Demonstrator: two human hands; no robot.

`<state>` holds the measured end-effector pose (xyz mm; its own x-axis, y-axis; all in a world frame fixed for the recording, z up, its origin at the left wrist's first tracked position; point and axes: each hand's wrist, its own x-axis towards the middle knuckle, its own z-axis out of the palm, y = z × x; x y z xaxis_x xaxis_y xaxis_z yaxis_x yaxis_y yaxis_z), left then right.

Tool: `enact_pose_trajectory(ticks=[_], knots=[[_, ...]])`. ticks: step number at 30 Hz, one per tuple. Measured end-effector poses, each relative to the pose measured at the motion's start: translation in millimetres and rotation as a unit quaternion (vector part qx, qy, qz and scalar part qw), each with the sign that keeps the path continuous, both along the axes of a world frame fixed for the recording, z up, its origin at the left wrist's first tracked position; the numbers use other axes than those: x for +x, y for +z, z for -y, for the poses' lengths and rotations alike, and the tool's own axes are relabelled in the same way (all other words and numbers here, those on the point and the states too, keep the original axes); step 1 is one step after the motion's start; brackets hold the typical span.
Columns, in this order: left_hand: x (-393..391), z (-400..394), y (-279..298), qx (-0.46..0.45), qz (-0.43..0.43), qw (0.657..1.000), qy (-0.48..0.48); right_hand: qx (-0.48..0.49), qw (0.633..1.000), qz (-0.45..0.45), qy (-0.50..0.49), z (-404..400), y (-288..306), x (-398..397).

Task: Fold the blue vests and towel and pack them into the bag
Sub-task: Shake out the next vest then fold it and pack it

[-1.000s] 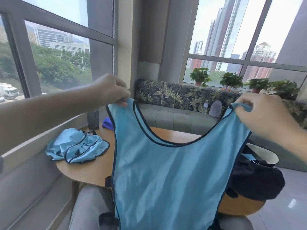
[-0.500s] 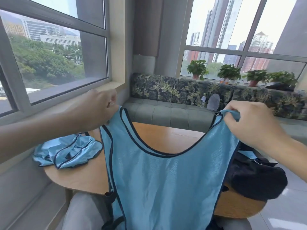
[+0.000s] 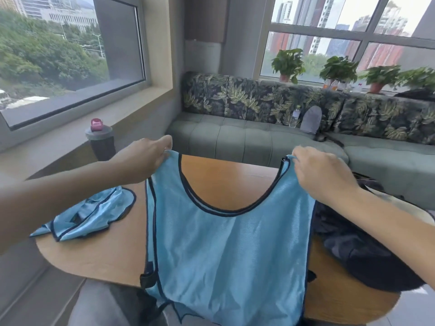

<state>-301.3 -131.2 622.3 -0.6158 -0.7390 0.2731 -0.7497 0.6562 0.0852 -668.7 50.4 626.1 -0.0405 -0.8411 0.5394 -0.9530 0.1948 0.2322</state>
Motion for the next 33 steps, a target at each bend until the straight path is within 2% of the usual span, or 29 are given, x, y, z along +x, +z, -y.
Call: enact_pose_trajectory(ticks=[4, 10, 13, 15, 18, 22, 24, 26, 30, 33], knots=[[-47.3, 51.1, -45.9, -0.009, 0.085, 0.996, 0.025, 0.095, 0.995, -0.01, -0.03, 67.0, -55.7, -23.3], [-95.7, 109.2, -137.8, 0.068, 0.129, 0.989, 0.033, 0.226, 0.965, 0.113, -0.068, 132.7, -142.3, -43.8], [-101.9, 132.6, -185.7, 0.093, 0.143, 0.985, 0.031, 0.272, 0.952, 0.114, -0.083, 144.4, -186.1, -56.1], [-99.5, 142.0, -212.4, 0.116, 0.149, 0.981, 0.041, 0.27, 0.951, 0.119, -0.09, 145.1, -211.2, -63.1], [-94.9, 136.4, -234.4, 0.095, 0.138, 0.985, 0.041, 0.197, 0.96, 0.177, -0.088, 143.4, -240.5, -69.7], [-86.2, 117.2, -240.1, -0.017, 0.143, 0.99, -0.002, 0.076, 0.97, 0.216, -0.085, 132.0, -252.6, -66.3], [-82.1, 106.0, -245.2, -0.061, 0.169, 0.983, -0.027, 0.055, 0.969, 0.231, -0.071, 119.3, -255.6, -58.0], [-80.4, 91.8, -249.5, -0.052, 0.177, 0.982, -0.031, 0.083, 0.963, 0.248, -0.058, 108.2, -262.2, -50.5], [-89.0, 75.8, -263.1, 0.05, 0.149, 0.987, -0.019, 0.167, 0.952, 0.247, -0.071, 103.5, -269.7, -39.2], [-105.4, 72.0, -265.3, 0.109, 0.125, 0.984, 0.061, 0.216, 0.935, 0.257, -0.113, 109.4, -269.9, -29.2]])
